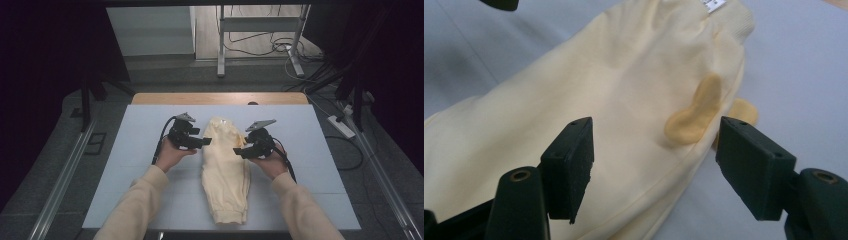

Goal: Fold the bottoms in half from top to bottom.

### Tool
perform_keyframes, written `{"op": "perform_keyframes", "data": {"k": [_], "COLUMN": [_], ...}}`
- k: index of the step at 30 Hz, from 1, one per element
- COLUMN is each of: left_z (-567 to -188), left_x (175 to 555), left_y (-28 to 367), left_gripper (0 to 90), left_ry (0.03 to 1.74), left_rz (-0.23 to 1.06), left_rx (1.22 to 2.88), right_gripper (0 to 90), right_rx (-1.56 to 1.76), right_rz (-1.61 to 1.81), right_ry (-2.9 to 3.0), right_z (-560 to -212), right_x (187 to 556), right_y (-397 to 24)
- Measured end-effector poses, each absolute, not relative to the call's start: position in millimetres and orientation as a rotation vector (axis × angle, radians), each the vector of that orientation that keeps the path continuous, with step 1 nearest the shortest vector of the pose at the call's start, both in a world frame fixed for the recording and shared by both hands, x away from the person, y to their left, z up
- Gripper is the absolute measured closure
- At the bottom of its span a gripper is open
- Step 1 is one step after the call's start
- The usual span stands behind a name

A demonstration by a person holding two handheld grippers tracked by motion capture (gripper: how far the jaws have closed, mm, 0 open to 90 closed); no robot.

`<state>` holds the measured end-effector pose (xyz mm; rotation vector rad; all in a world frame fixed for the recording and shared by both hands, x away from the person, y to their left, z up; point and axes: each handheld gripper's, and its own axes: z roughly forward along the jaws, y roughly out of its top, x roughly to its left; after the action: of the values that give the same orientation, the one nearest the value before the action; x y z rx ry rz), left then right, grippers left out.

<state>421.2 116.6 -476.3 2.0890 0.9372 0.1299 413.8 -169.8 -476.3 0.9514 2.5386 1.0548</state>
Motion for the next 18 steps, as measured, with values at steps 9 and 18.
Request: {"op": "perform_keyframes", "data": {"k": [9,18], "left_z": [-482,-488], "left_x": [433,444], "left_y": [115,115], "left_gripper": [28.0,28.3], "left_ry": [0.966,0.988], "left_rz": [0.127,0.112], "left_rx": [2.097,2.088], "right_gripper": [31.6,31.7], "right_rx": [0.976,1.006], "right_rz": [1.042,1.025], "right_ry": [2.528,2.530], "right_z": [-475,-484], "right_x": [431,447], "right_y": [-166,-161]}}
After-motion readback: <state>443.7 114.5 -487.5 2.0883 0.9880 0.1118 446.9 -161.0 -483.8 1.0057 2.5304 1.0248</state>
